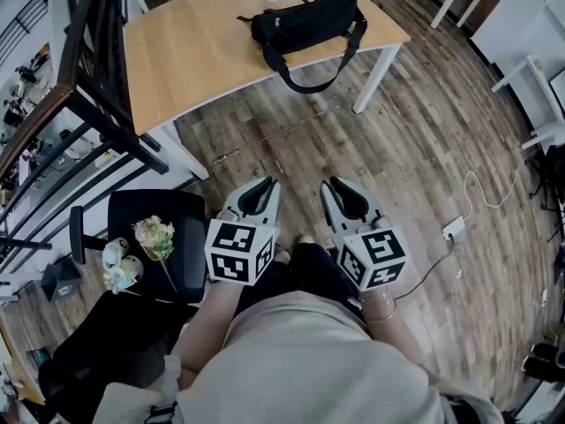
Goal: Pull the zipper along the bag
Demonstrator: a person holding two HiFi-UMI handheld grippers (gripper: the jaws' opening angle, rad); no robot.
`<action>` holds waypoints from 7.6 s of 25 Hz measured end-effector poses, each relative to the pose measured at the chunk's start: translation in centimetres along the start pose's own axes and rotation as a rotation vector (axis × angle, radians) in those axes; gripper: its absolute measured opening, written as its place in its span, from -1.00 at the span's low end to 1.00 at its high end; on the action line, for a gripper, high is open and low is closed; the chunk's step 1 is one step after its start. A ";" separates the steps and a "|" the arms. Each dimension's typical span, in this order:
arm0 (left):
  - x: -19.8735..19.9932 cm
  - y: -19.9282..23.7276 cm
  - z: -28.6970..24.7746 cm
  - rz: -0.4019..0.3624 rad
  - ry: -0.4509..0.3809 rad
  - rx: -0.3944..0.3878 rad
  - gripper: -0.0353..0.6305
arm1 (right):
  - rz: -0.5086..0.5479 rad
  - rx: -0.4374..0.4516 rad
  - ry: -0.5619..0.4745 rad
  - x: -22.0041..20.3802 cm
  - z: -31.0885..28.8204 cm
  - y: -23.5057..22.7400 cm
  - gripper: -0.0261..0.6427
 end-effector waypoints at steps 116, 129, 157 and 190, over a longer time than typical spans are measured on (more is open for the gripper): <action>13.5 29.5 -40.9 0.315 0.051 -0.177 -0.61 | 0.210 0.257 0.137 17.2 -47.5 -18.9 -0.69; 13.3 29.4 -40.9 0.315 0.054 -0.229 -0.65 | 0.079 0.278 0.187 15.6 -49.0 -20.1 -0.69; 13.1 28.9 -41.3 0.266 0.100 -0.263 -0.71 | 0.348 0.243 0.207 14.8 -48.5 -19.5 -0.61; 12.8 28.5 -41.8 0.218 0.121 -0.272 -0.71 | 0.347 0.079 0.237 14.5 -47.4 -20.1 -0.71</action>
Point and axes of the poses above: the fingertips, and each gripper's own axes: z backward along the fingers, y to its left, x out of its top, the point moved 7 cm from there along z, backward along the fingers, and after that the axes turned 5 degrees about -z, right-handed, at the moved point
